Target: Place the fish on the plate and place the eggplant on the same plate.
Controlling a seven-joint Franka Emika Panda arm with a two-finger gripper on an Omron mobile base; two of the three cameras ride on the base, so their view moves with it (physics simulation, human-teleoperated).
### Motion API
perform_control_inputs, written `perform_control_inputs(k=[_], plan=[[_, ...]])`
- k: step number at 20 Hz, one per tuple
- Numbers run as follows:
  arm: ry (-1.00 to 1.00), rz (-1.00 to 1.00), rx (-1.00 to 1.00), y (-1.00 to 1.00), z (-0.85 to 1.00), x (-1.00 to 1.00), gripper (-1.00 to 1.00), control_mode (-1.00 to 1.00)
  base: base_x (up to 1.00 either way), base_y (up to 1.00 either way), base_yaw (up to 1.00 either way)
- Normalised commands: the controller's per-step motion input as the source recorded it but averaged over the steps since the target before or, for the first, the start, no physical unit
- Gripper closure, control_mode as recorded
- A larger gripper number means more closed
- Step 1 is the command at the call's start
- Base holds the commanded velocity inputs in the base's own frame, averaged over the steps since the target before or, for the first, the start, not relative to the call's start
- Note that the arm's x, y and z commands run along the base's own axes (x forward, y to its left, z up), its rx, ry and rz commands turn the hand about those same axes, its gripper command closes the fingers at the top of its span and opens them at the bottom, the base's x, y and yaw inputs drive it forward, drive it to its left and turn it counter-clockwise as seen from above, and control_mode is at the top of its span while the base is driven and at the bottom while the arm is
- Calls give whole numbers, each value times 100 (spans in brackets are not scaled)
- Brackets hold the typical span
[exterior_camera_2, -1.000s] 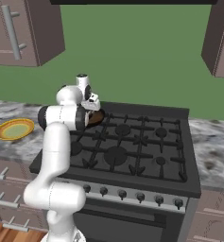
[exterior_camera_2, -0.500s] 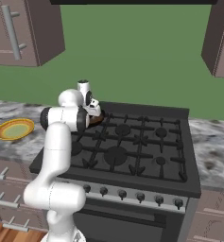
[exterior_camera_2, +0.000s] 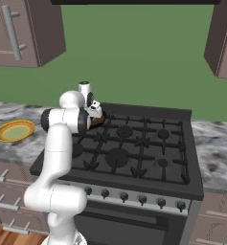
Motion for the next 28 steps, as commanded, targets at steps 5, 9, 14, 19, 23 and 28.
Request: perform_control_inputs(k=[5, 9, 14, 19, 23, 28], plan=[[0, 0, 0, 0, 0, 0, 100, -100, 0, 0, 0], [0, -1, 0, -5, 17, 0, 100, -100, 0, 0, 0], [-15, -2, 0, -21, 87, -49, 100, -100, 0, 0, 0], [-2, 0, 1, -6, 89, -97, 100, -100, 0, 0, 0], [-8, 0, 3, -11, 57, -100, 100, -100, 0, 0, 0], [0, 0, 0, -22, 55, -100, 100, -100, 0, 0, 0]])
